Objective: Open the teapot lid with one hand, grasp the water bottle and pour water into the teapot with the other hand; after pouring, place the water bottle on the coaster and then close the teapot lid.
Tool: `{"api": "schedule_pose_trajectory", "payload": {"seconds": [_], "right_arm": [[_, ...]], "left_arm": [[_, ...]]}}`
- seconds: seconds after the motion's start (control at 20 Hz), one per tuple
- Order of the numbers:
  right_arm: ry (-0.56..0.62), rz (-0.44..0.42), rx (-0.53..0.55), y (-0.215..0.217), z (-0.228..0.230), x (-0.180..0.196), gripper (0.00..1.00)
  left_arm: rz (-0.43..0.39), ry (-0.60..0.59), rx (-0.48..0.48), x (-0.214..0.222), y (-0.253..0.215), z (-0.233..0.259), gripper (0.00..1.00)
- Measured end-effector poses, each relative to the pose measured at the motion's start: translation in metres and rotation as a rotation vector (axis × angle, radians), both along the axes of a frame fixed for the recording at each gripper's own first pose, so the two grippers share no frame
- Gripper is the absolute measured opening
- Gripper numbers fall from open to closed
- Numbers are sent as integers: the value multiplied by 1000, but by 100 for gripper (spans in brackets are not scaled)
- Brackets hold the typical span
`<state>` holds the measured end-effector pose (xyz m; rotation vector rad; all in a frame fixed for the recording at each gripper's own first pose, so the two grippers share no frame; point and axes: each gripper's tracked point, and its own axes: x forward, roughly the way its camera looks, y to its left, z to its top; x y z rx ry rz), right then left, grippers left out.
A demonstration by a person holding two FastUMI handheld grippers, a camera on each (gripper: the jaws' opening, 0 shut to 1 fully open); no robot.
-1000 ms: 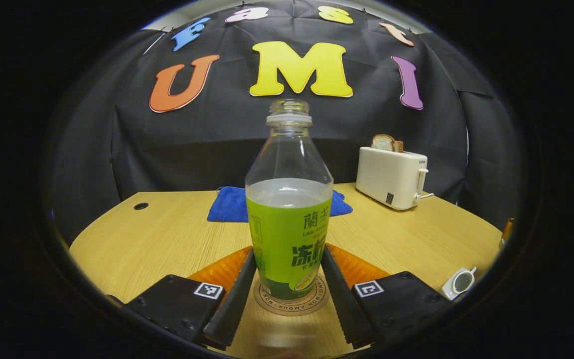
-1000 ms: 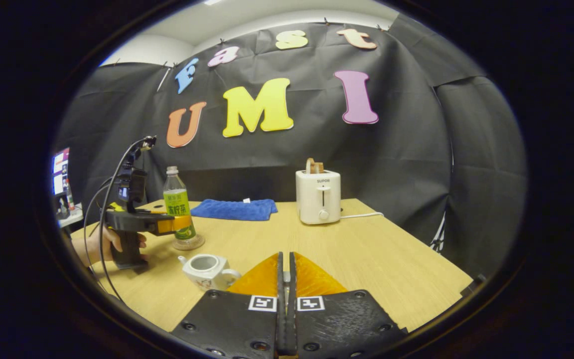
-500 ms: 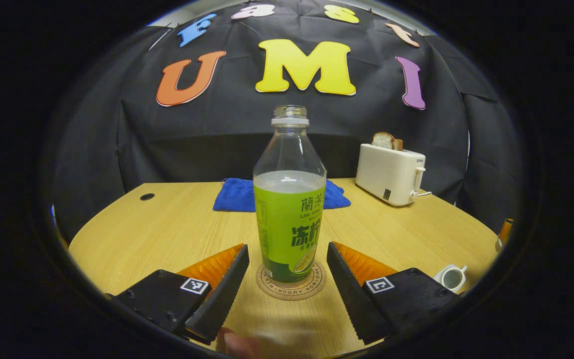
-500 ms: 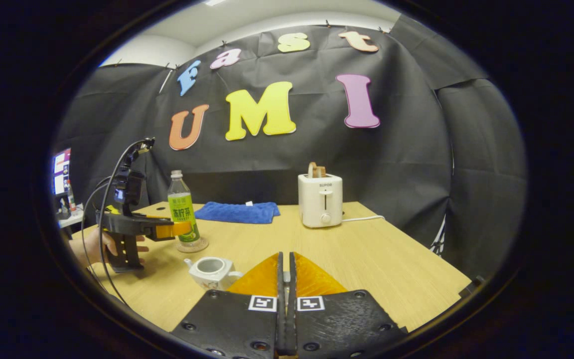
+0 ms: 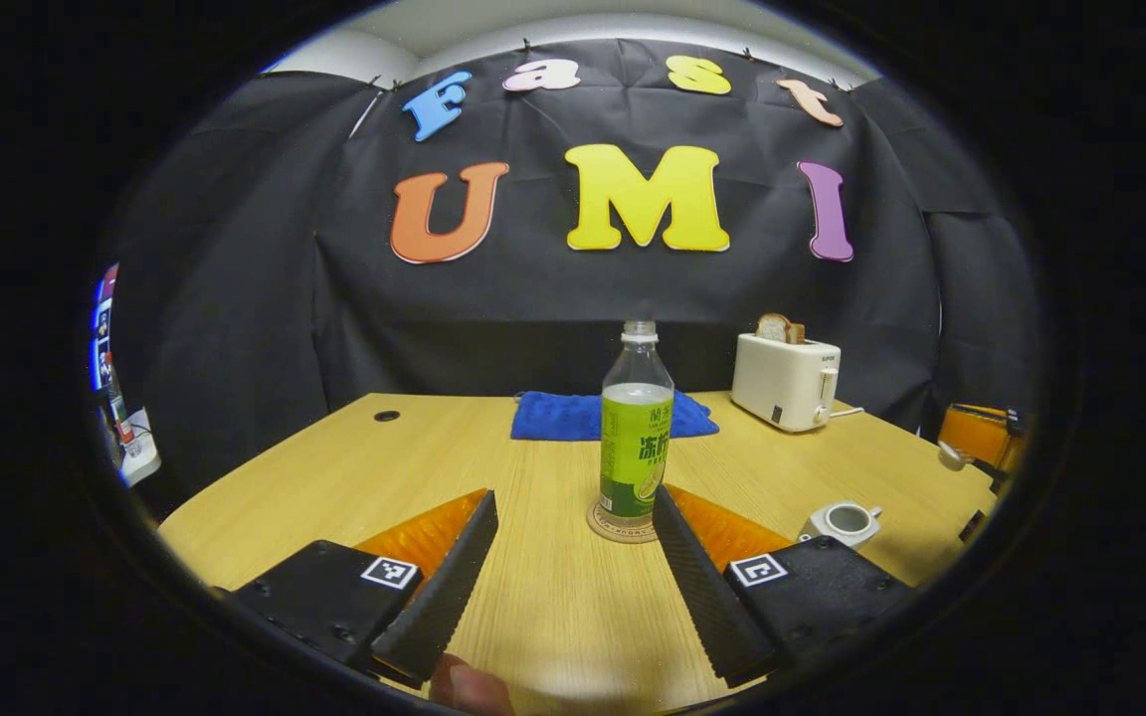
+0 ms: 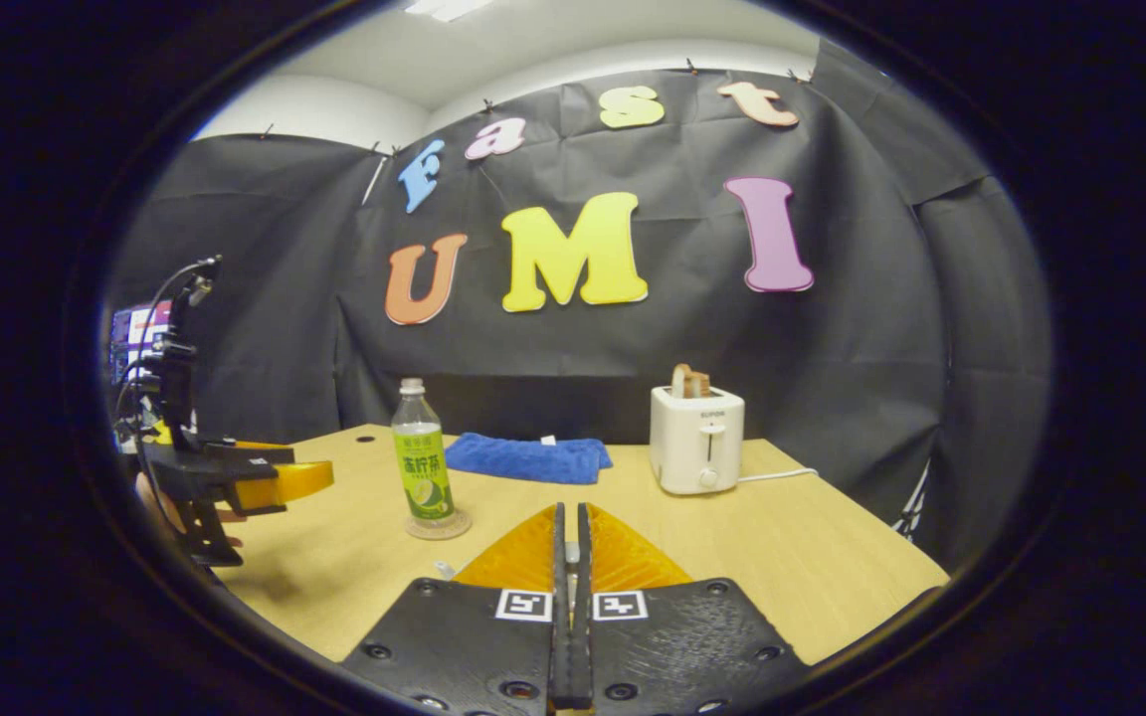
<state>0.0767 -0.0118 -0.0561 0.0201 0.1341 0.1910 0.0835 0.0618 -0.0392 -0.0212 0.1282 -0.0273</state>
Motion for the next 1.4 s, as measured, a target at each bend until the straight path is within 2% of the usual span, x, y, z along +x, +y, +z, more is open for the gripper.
{"api": "schedule_pose_trajectory", "payload": {"seconds": [0.2,0.45,0.75,1.4], "right_arm": [[-4,58,3,26,-2,17,0],[21,122,-23,54,-23,32,0],[67,134,-28,60,-47,43,0],[104,135,-45,66,-71,44,0]], "left_arm": [[48,-28,2,-36,10,3,98],[104,-65,0,-60,22,5,98],[135,-90,-3,-76,32,9,98],[126,-84,3,-73,30,8,98]]}}
